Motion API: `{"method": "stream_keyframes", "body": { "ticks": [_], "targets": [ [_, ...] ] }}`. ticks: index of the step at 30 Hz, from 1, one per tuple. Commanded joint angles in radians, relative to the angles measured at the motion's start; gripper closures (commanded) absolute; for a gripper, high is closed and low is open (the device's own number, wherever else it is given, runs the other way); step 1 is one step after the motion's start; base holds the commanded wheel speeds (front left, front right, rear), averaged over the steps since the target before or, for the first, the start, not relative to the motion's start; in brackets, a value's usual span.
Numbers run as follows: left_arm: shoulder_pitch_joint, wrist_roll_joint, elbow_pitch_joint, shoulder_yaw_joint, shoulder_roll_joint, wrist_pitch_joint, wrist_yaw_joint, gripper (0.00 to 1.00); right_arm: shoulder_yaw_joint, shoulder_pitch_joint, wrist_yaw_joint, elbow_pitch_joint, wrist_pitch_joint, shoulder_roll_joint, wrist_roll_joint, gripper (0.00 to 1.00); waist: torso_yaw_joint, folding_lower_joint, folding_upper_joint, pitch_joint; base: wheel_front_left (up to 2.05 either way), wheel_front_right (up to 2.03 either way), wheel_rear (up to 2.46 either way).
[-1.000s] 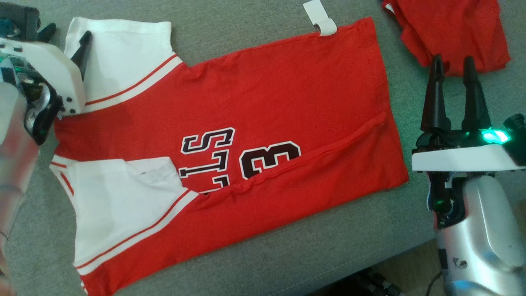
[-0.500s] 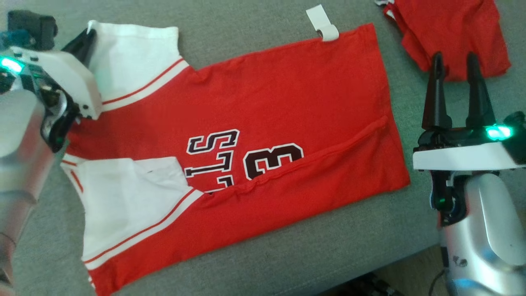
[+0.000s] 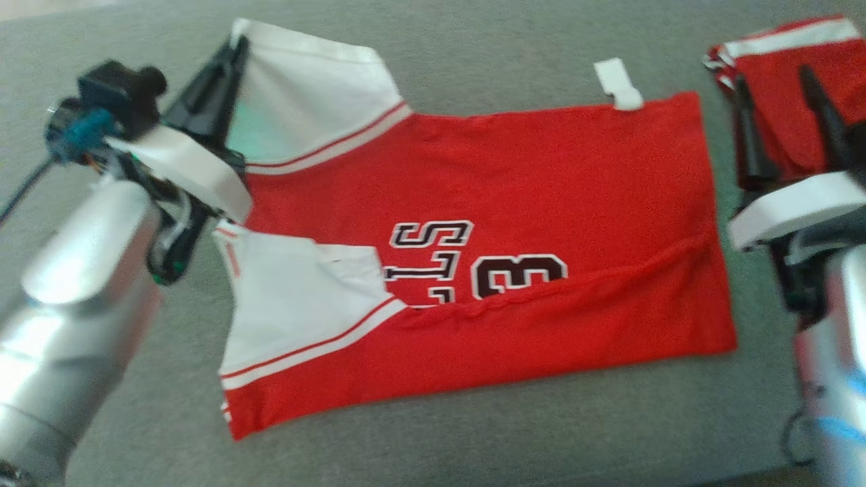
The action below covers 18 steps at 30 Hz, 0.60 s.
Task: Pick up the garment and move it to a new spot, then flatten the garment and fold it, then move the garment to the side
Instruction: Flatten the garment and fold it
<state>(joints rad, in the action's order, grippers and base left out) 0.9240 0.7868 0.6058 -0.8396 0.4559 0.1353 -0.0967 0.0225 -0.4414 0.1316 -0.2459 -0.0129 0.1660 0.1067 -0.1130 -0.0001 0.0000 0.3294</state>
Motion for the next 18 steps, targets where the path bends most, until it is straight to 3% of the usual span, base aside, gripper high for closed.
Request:
{"method": "stream_keyframes", "body": {
  "ticks": [1,10,18],
  "targets": [
    [0.012,0.001,-0.065,0.034,0.034,0.014,0.017,1.00,-0.023,-0.039,-0.001,0.015,0.043,0.052,0.013,0.00,0.062,0.0001,0.0000,-0.030,0.00,0.00,0.00],
    [-0.111,-0.012,-0.345,0.001,0.076,-0.020,0.108,1.00,-0.190,-0.100,-0.001,-0.138,0.217,0.251,0.130,0.00,0.140,0.0001,0.0000,-0.044,0.00,0.00,0.00],
    [-0.143,-0.017,-0.487,-0.011,0.105,-0.061,0.150,1.00,-0.289,-0.189,-0.001,-0.315,0.257,0.319,0.171,0.00,0.170,0.0001,0.0000,-0.022,0.00,0.00,0.00]
  ]
}}
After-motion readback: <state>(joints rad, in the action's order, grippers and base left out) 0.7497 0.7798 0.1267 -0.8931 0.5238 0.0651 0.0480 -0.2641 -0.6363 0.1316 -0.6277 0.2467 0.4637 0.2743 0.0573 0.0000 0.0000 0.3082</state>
